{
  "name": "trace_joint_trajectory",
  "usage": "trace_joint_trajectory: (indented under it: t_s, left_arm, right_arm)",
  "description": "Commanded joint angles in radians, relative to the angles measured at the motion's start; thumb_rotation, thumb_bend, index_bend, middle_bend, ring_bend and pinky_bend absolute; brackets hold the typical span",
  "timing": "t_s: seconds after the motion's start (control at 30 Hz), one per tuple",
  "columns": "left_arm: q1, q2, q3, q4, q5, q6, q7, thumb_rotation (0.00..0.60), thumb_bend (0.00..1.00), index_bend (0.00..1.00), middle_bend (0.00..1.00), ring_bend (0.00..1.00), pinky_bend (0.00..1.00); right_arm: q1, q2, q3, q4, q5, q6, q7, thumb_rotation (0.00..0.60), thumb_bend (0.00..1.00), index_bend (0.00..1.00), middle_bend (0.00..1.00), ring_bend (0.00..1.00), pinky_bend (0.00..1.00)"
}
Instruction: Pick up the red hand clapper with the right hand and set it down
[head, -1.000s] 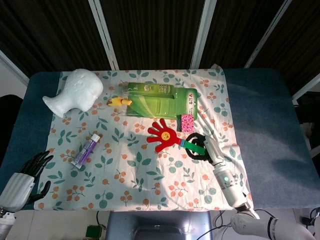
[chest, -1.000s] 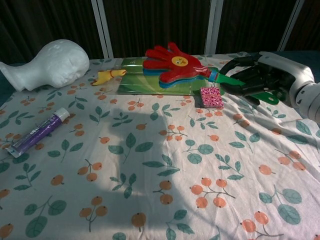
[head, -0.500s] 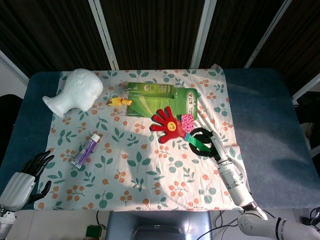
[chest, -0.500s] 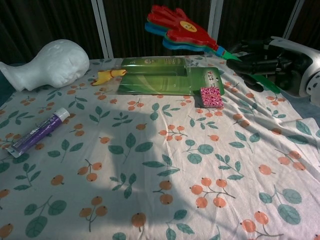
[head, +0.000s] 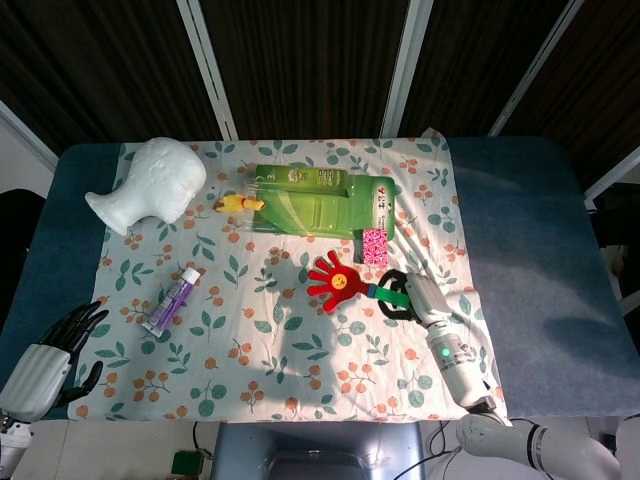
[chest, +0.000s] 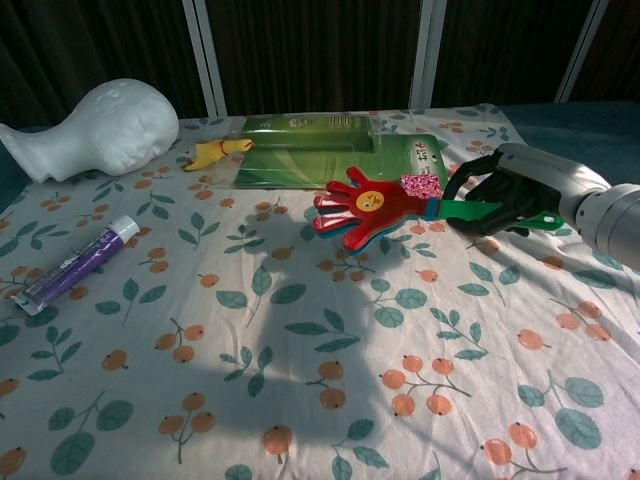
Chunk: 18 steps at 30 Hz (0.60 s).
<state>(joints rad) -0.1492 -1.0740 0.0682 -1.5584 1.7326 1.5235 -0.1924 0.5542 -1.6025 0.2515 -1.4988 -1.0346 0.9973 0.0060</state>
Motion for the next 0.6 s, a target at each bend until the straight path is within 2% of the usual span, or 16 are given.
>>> trace_joint_trajectory:
  t_s: [0.03, 0.17, 0.27, 0.3, 0.37, 0.43, 0.5, 0.6]
  left_arm:
    - [-0.001, -0.002, 0.0, 0.001, 0.001, -0.002, 0.002, 0.6, 0.49, 0.0, 0.0, 0.0, 0.17]
    - [-0.002, -0.002, 0.002, -0.001, 0.0, -0.005, 0.005, 0.6, 0.49, 0.0, 0.0, 0.0, 0.17]
    - [0.0, -0.001, 0.0, -0.001, -0.002, 0.0, 0.003, 0.6, 0.49, 0.0, 0.0, 0.0, 0.17]
    - [0.001, 0.0, 0.0, -0.001, -0.002, 0.001, 0.001, 0.6, 0.49, 0.0, 0.0, 0.0, 0.17]
    - [0.001, 0.001, 0.0, -0.001, -0.003, 0.001, 0.0, 0.6, 0.49, 0.0, 0.0, 0.0, 0.18]
    - [0.002, 0.002, 0.001, -0.002, -0.002, 0.001, -0.001, 0.6, 0.49, 0.0, 0.0, 0.0, 0.17]
    - [0.002, 0.003, 0.002, -0.002, 0.0, 0.002, -0.002, 0.6, 0.49, 0.0, 0.0, 0.0, 0.18]
    - [0.002, 0.004, 0.003, -0.002, 0.002, 0.004, -0.003, 0.6, 0.49, 0.0, 0.0, 0.0, 0.17]
  right_arm:
    - [0.009, -0.02, -0.016, 0.016, 0.014, -0.011, 0.001, 0.6, 0.62, 1.0, 0.87, 0.85, 0.89]
    - [0.007, -0.045, -0.026, 0.044, -0.008, -0.016, 0.025, 0.6, 0.62, 0.92, 0.86, 0.79, 0.84]
    - [0.007, -0.058, -0.037, 0.069, -0.037, -0.014, 0.035, 0.6, 0.62, 0.66, 0.73, 0.63, 0.66]
    - [0.009, -0.056, -0.043, 0.075, -0.04, -0.022, 0.028, 0.6, 0.62, 0.52, 0.63, 0.53, 0.54]
    - [0.012, -0.048, -0.046, 0.073, -0.036, -0.036, 0.016, 0.6, 0.55, 0.25, 0.43, 0.3, 0.27]
    - [0.018, -0.031, -0.047, 0.062, -0.023, -0.05, -0.009, 0.6, 0.44, 0.1, 0.29, 0.16, 0.12]
    - [0.023, -0.006, -0.052, 0.038, 0.003, -0.069, -0.048, 0.6, 0.36, 0.03, 0.21, 0.08, 0.05]
    - [0.031, 0.043, -0.062, -0.014, 0.045, -0.086, -0.121, 0.6, 0.29, 0.0, 0.13, 0.01, 0.0]
